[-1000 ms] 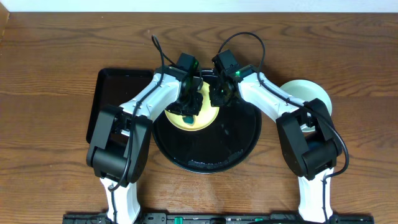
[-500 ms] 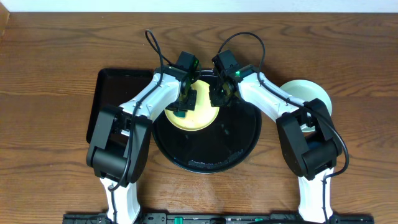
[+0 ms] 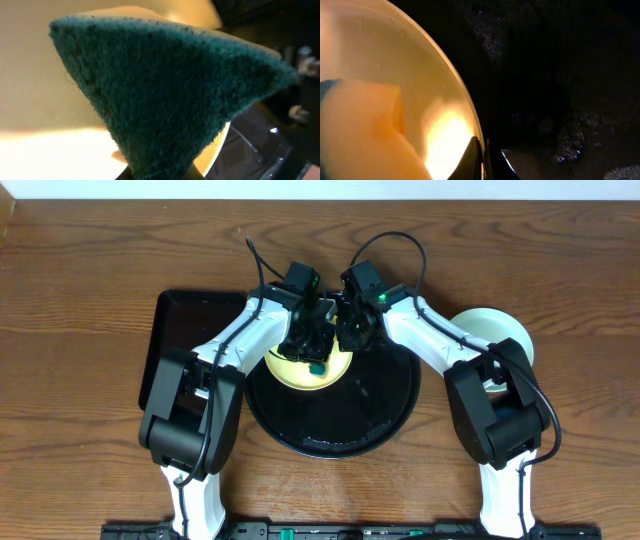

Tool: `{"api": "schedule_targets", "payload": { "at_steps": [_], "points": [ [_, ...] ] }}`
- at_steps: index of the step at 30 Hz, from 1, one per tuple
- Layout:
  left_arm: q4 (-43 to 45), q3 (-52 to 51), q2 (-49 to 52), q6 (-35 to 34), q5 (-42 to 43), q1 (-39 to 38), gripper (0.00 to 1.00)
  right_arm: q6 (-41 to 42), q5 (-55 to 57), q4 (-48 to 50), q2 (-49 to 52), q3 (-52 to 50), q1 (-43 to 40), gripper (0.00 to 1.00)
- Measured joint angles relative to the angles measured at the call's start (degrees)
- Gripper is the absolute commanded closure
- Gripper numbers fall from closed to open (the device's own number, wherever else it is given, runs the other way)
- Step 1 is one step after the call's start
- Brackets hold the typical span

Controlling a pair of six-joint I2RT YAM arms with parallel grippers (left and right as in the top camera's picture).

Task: Clean dirty plates on tray and stack at the side
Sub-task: 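Scrub the yellow plate with the sponge while right gripper holds it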

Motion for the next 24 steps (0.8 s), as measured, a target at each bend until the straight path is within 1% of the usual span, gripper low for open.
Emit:
{"api": "schedule_targets", "payload": {
  "at_steps": [6,15,16,19,21,24],
  "points": [
    [2.56,0.00,0.00,0.98,1.14,0.02,0.88,-0.57,-0.02,0.02,0.00,0.00,0.00,0.99],
    [2.69,0.00,0.00,0.96,-1.22,0.02,0.89,-0.94,0.00,0.11,0.00,0.00,0.04,0.99],
    [2.71,0.00,0.00,0.96,-1.25,0.02,0.91,-0.94,0.00,0.11,0.00,0.00,0.04,0.99],
    [2.86,0.00,0.00,0.63,-1.77,0.00,0.92,-0.94,0.00,0.09,0.00,0.00,0.04,0.99],
    [2.80,0.00,0.00,-1.75,-4.37,-0.02,0.92,-0.94,0.00,0.11,0.00,0.00,0.04,0.99],
    [0.33,0.00,0.00,-11.61,-12.46,-0.02,0.92,-0.96,0.02,0.17,0.00,-0.02,0.04,0.99]
  ]
}}
